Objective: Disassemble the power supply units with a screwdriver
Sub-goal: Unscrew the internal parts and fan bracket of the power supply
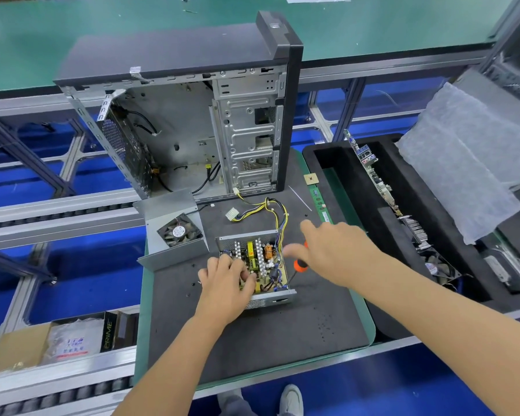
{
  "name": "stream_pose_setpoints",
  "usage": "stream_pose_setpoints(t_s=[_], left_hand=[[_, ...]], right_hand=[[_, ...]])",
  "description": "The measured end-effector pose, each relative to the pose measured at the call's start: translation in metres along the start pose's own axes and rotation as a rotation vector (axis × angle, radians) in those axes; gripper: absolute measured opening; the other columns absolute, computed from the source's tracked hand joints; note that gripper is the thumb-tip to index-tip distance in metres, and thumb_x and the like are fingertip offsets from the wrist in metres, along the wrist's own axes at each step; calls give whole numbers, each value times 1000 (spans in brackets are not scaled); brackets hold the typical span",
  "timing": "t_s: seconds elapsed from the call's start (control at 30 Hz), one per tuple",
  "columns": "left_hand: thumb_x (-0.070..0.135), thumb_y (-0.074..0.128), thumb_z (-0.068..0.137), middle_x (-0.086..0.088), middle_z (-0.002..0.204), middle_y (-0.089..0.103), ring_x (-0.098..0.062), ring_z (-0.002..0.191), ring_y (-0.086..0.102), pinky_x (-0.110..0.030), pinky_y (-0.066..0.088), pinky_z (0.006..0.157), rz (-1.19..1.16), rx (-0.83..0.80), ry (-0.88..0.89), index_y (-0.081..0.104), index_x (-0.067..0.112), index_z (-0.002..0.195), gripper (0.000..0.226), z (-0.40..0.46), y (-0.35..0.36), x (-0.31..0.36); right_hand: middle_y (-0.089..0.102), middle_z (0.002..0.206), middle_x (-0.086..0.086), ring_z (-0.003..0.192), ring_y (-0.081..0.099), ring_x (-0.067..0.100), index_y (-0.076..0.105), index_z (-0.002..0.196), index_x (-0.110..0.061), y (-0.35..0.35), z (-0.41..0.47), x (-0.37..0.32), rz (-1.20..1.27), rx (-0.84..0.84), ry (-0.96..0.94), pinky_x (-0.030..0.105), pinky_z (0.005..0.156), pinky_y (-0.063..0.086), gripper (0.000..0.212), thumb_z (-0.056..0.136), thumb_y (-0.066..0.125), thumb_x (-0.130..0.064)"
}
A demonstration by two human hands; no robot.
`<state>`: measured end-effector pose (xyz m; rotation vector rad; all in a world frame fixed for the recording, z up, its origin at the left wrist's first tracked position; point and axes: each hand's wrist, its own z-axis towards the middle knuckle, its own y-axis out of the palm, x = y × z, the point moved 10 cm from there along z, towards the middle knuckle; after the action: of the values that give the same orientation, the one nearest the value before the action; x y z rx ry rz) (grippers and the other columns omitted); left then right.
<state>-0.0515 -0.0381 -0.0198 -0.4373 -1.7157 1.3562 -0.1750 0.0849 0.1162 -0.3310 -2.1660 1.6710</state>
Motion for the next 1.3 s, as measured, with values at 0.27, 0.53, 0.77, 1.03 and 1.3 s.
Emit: stream_pose_setpoints(t_s=[0.27,0.53,0.77,1.03,1.3], left_hand=[[43,51,97,9,90,37,-17,91,30,-37,27,80,6,1,1,45,30,80,23,0,0,1],[42,54,96,9,88,35,-19,89,31,-37,25,76,4,19,1,44,30,78,24,-1,1,-2],[43,52,97,9,88,34,-18,90,29,-37,25,78,2,5,6,44,30,78,24,1,3,-2],[43,53,97,9,87,35,-18,89,31,-37,27,78,6,19,11,44,30,78,24,0,1,-1],[44,51,97,9,88,35,-18,89,29,-37,25,77,11,13,10,43,30,79,24,0,0,0]], right_hand=[[55,95,1,87,49,24,41,114,-21,10,-1,-3,399,-71,-67,35,71,43,45,90,55,-56],[51,108,2,90,48,24,41,115,-23,13,-1,1,422,-79,-1,37,78,46,24,95,54,-27],[40,65,-2,58,54,25,21,102,-20,-5,-5,-6,-47,86,-7,29,47,41,47,97,36,-64],[41,94,-2,83,48,23,40,112,-19,8,-2,-13,317,-115,-45,32,67,37,45,91,57,-55],[50,115,-2,100,48,23,39,129,-25,4,-3,-21,359,-119,-118,33,84,42,38,96,57,-32]])
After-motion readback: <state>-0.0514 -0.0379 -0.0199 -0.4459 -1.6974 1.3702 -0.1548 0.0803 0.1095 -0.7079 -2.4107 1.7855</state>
